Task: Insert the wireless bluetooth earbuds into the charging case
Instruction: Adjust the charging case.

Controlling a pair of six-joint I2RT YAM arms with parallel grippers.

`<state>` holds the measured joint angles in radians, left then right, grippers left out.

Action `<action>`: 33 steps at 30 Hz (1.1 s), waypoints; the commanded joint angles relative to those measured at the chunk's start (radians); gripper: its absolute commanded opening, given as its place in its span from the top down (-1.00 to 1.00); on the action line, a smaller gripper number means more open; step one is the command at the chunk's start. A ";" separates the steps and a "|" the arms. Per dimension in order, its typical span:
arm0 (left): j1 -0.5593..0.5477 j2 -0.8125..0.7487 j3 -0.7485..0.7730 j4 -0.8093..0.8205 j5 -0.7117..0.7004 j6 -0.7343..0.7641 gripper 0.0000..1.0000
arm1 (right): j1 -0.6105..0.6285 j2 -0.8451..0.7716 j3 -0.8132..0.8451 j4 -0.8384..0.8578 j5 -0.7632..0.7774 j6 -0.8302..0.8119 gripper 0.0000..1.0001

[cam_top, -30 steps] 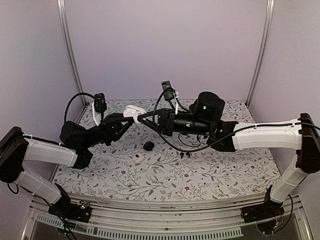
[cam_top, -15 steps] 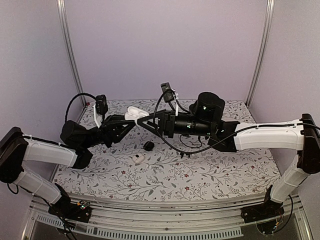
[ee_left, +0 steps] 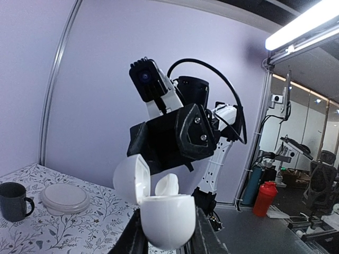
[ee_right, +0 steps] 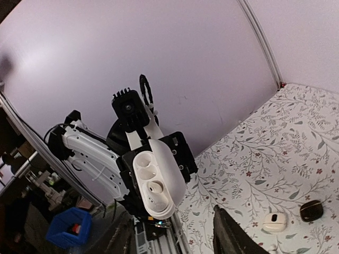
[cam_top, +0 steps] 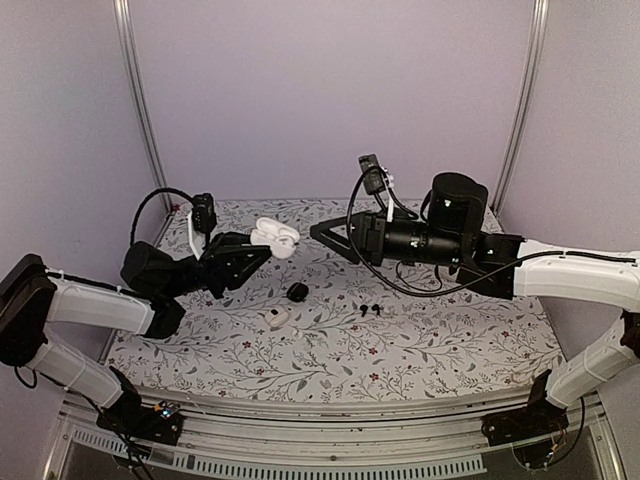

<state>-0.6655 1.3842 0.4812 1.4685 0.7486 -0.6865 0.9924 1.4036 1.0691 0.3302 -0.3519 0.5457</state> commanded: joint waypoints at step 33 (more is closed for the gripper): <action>0.008 -0.033 0.042 -0.146 0.094 0.115 1.00 | 0.069 0.111 0.364 -0.561 0.051 -0.178 0.53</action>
<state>-0.6628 1.3655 0.5003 1.3159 0.8238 -0.5686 1.0584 1.5169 1.4017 -0.2371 -0.3183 0.3763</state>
